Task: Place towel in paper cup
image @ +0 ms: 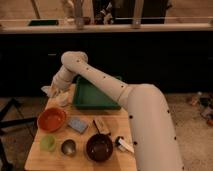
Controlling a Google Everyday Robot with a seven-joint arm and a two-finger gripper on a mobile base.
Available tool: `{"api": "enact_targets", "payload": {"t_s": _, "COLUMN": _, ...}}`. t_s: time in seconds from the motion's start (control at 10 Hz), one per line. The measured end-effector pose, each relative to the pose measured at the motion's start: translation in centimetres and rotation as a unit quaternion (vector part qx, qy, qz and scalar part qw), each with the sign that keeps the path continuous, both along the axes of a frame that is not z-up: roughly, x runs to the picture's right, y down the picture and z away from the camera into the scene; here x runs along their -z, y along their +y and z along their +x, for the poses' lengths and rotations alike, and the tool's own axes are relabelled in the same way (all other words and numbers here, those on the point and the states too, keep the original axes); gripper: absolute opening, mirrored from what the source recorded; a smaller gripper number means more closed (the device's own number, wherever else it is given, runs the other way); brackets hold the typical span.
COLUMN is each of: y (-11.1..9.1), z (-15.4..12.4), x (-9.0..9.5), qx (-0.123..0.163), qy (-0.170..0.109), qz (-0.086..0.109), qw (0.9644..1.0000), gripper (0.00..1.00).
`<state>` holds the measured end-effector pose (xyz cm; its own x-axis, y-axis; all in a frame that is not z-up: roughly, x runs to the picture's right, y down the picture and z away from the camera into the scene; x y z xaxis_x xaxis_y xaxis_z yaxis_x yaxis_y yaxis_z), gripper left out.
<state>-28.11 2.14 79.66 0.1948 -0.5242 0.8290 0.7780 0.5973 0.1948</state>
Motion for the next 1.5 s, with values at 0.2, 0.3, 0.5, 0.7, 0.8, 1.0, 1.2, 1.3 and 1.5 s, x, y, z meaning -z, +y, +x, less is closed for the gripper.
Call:
{"api": "enact_targets", "payload": {"t_s": 0.2, "y": 0.1, "z": 0.2, "x": -1.2, "qx": -0.001, "qy": 0.003, "qz": -0.011, "qw": 0.9999, "gripper": 0.00}}
{"api": "enact_targets", "payload": {"t_s": 0.3, "y": 0.2, "z": 0.2, "x": -1.5, "qx": -0.001, "qy": 0.004, "qz": -0.015, "qw": 0.9999, "gripper": 0.00}}
{"api": "enact_targets", "payload": {"t_s": 0.5, "y": 0.2, "z": 0.4, "x": -2.4, "qx": 0.001, "qy": 0.009, "qz": -0.024, "qw": 0.9997, "gripper": 0.00}}
{"api": "enact_targets", "payload": {"t_s": 0.7, "y": 0.2, "z": 0.5, "x": -3.1, "qx": 0.001, "qy": 0.014, "qz": -0.031, "qw": 0.9994, "gripper": 0.00}}
{"api": "enact_targets", "payload": {"t_s": 0.8, "y": 0.2, "z": 0.6, "x": -3.6, "qx": 0.002, "qy": 0.017, "qz": -0.035, "qw": 0.9992, "gripper": 0.00}}
{"api": "enact_targets", "payload": {"t_s": 1.0, "y": 0.3, "z": 0.8, "x": -4.1, "qx": 0.002, "qy": 0.021, "qz": -0.042, "qw": 0.9989, "gripper": 0.00}}
{"api": "enact_targets", "payload": {"t_s": 1.2, "y": 0.6, "z": 1.0, "x": -4.5, "qx": 0.004, "qy": 0.024, "qz": -0.047, "qw": 0.9986, "gripper": 0.00}}
{"api": "enact_targets", "payload": {"t_s": 1.3, "y": 0.5, "z": 1.1, "x": -4.5, "qx": 0.003, "qy": 0.025, "qz": -0.048, "qw": 0.9985, "gripper": 0.00}}
{"api": "enact_targets", "payload": {"t_s": 1.5, "y": 0.5, "z": 1.1, "x": -4.5, "qx": 0.003, "qy": 0.026, "qz": -0.048, "qw": 0.9985, "gripper": 0.12}}
